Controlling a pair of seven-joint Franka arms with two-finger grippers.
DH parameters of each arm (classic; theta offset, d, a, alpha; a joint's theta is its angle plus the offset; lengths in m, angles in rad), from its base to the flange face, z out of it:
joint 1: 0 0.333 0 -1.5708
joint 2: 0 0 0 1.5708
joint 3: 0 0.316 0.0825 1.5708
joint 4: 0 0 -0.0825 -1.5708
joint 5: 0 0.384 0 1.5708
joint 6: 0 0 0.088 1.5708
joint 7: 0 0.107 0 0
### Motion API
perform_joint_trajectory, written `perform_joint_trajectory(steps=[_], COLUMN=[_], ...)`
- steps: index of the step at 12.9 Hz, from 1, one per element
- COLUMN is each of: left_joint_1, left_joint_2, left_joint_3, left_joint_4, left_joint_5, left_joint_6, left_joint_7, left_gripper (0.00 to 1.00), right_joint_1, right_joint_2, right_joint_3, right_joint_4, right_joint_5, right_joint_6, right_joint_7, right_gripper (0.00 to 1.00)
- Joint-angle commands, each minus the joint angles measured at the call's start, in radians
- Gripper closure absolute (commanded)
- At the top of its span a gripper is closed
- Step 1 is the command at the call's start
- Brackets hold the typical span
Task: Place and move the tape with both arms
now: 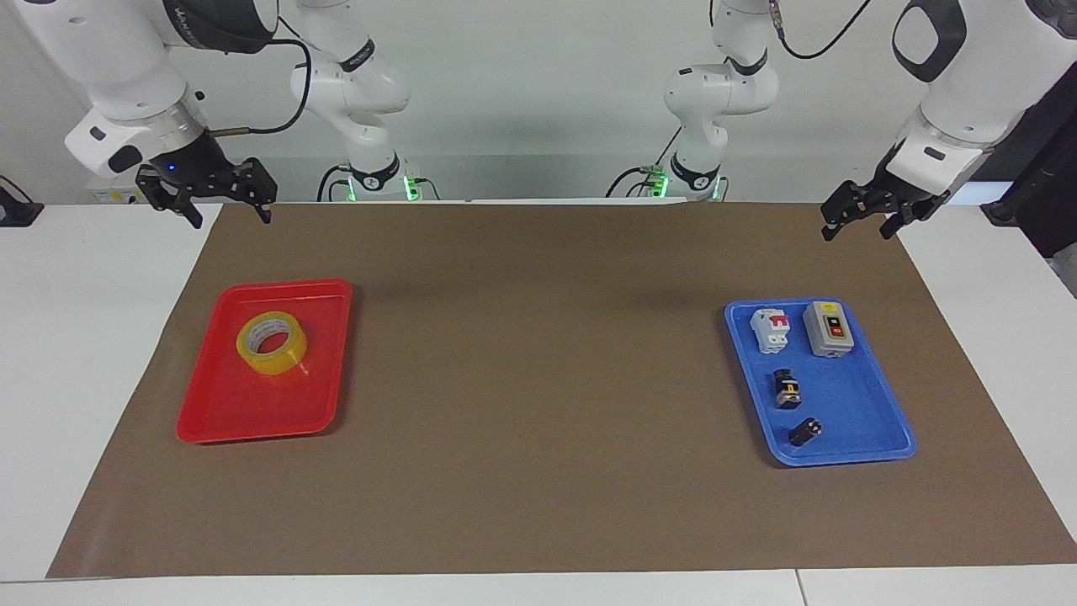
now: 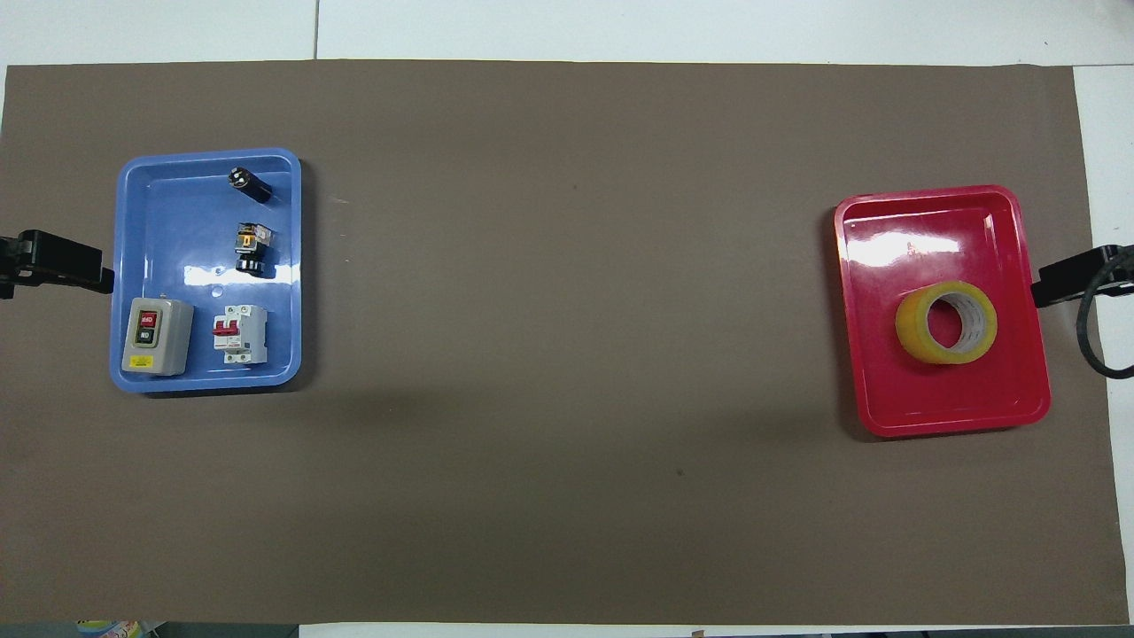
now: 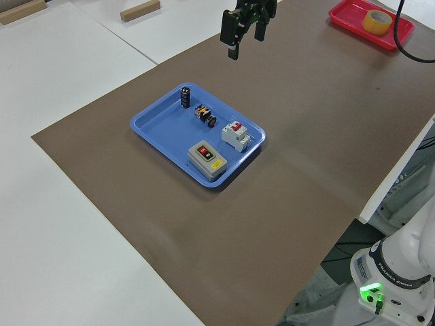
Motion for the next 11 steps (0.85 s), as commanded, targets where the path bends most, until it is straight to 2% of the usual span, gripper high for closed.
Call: perform_joint_trajectory(steps=[1, 11], left_joint_1=[0.006, 0.006], left_joint_2=[-0.022, -0.022], left_joint_3=[-0.003, -0.002], left_joint_4=[-0.019, -0.019], left_joint_5=[-0.010, -0.010], left_joint_6=[-0.002, -0.002], left_joint_7=[0.015, 0.013], left_gripper=[0.00, 0.00], right_joint_1=[0.002, 0.003], right_joint_2=[-0.001, -0.005], right_joint_3=[0.005, 0.006], right_joint_4=[-0.001, -0.010], right_joint_5=[-0.009, -0.008], right_joint_6=[0.021, 0.033], right_joint_7=[0.031, 0.024], right_gripper=[0.00, 0.00])
